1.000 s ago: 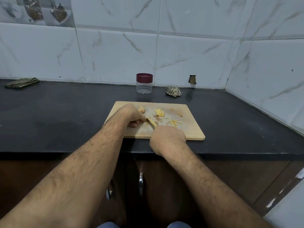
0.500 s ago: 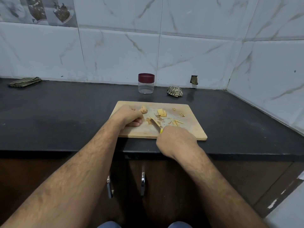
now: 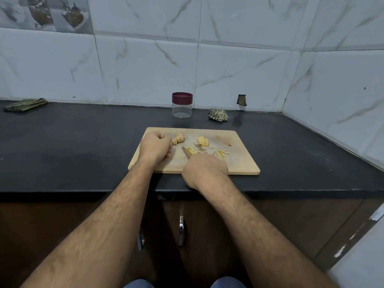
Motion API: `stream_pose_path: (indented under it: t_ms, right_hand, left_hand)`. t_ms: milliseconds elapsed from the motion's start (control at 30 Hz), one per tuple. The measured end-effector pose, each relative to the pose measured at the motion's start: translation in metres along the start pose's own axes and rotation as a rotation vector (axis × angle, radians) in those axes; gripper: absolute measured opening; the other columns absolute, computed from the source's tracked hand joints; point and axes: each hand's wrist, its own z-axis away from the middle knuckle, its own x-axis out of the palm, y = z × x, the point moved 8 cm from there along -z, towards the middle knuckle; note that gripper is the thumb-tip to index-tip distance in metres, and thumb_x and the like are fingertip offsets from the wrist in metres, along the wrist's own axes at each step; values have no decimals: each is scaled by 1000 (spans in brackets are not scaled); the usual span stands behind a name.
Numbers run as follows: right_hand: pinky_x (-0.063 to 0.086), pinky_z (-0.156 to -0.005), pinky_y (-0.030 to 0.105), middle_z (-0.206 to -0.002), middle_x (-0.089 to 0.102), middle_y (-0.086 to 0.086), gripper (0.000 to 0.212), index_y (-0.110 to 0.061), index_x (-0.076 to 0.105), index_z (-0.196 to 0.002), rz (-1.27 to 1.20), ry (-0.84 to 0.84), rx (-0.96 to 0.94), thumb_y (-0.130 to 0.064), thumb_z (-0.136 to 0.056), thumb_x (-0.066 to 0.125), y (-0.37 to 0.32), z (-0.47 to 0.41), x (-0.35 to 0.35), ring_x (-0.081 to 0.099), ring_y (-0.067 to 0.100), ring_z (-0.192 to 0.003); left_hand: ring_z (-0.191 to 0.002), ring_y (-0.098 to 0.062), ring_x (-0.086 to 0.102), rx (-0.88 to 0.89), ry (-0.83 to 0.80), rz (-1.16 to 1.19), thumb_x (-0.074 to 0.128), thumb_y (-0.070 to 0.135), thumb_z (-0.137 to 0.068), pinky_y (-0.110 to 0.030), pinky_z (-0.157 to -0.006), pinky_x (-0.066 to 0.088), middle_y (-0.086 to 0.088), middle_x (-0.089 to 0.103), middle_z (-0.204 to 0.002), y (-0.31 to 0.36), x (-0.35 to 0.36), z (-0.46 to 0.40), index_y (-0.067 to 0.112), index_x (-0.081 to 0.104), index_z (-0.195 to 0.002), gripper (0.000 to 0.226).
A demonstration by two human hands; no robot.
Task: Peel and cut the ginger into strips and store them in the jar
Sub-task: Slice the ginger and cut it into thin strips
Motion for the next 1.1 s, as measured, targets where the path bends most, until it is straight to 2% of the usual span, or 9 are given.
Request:
stream_pose_path:
  t_ms: [100, 300, 400, 533, 667, 800, 967, 1100]
  right_hand:
    - [42, -71, 33, -91, 54, 2, 23, -15, 64, -110, 2, 5, 29, -17, -94, 47, 15, 4, 1, 51, 22, -83]
    - [45, -68, 33, -96, 61, 4, 7, -16, 54, -95, -14, -8, 124, -16, -92, 47, 41, 11, 1, 58, 24, -83]
    - [50, -71, 34, -98, 64, 6, 8, -15, 51, -96, -33, -11, 134, -15, -91, 45, 44, 15, -2, 64, 25, -87]
    - [48, -70, 33, -99, 65, 6, 7, -15, 52, -95, -53, -10, 100, -16, -92, 45, 35, 16, -1, 63, 24, -85]
    - [54, -77, 35, -97, 64, 5, 7, -15, 51, -96, -57, -3, 105, -18, -93, 45, 37, 14, 5, 65, 23, -84]
    - [49, -70, 32, -92, 64, 4, 10, -14, 53, -94, -66, 0, 149, -16, -92, 43, 56, 13, 3, 66, 24, -83]
    - [49, -74, 33, -103, 67, 5, 30, -14, 58, -112, -84, -5, 213, -12, -87, 42, 77, 12, 1, 68, 27, -91]
    - [48, -74, 33, -103, 68, 6, 31, -14, 59, -112, -117, -12, 233, -12, -86, 42, 83, 10, -1, 69, 27, -92]
  left_hand:
    - [-42, -6, 51, 14, 16, -23, 51, 11, -86, -15, -41, 43, 0, 63, -62, 0, 0, -1, 13, 61, -72, 18]
    - [-44, -8, 53, 29, 25, -53, 51, 13, -85, -22, -51, 47, 3, 64, -58, -1, 1, -3, 16, 61, -67, 21]
    - [-45, -8, 54, 35, 25, -61, 51, 14, -85, -24, -54, 49, 4, 65, -58, -1, 1, -4, 16, 60, -65, 22]
    - [-47, -10, 55, 58, 26, -94, 50, 16, -85, -26, -56, 49, 3, 65, -59, -1, 2, -3, 15, 60, -65, 22]
    - [-51, -12, 57, 71, 38, -130, 50, 19, -87, -31, -64, 55, 2, 67, -62, 0, 2, -2, 14, 63, -69, 22]
    - [-52, -12, 59, 75, 47, -163, 50, 20, -86, -34, -69, 57, 1, 69, -62, 0, 2, -3, 8, 67, -76, 23]
    - [-54, -13, 61, 72, 52, -175, 51, 21, -86, -40, -73, 60, 0, 71, -65, 0, 2, -3, 7, 68, -78, 24]
    - [-56, -14, 61, 70, 53, -185, 50, 21, -87, -41, -74, 60, -1, 71, -67, 0, 2, -2, 8, 69, -80, 23]
